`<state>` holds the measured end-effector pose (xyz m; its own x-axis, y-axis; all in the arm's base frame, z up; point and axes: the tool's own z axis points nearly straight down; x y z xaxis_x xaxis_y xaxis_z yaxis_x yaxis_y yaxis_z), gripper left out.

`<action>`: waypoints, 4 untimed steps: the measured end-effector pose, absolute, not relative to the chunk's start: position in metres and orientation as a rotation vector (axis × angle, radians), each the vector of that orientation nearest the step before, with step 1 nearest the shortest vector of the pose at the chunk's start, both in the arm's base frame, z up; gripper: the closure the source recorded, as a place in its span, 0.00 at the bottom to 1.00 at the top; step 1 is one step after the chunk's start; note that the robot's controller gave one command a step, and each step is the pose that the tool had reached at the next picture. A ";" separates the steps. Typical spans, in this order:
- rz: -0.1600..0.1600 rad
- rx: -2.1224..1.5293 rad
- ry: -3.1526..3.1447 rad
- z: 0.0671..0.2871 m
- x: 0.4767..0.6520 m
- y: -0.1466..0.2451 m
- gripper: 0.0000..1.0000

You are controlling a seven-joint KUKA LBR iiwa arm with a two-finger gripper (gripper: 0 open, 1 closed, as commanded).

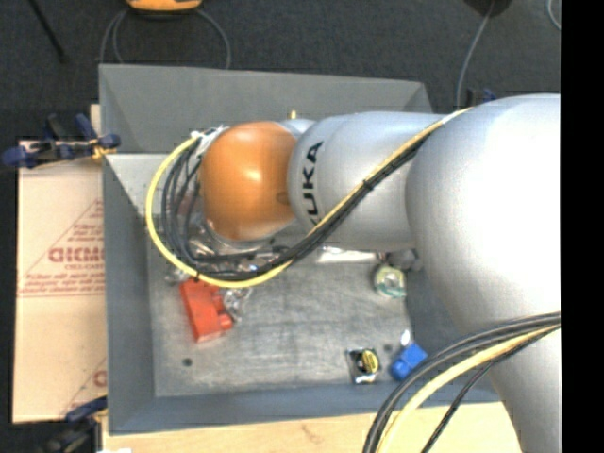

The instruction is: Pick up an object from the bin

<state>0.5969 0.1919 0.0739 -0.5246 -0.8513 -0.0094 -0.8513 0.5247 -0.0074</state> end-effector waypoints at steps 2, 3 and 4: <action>0.001 -1.665 2.650 0.074 0.567 0.181 0.00; -0.004 -2.295 2.137 0.074 0.552 0.176 0.00; 0.000 -2.289 2.141 0.076 0.553 0.177 1.00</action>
Offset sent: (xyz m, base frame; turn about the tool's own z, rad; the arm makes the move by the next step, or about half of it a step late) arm -0.0169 -0.0100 -0.0039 -0.0816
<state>0.5528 0.1772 0.0756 0.0667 -0.9978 -0.0052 -0.9978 -0.0667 -0.0059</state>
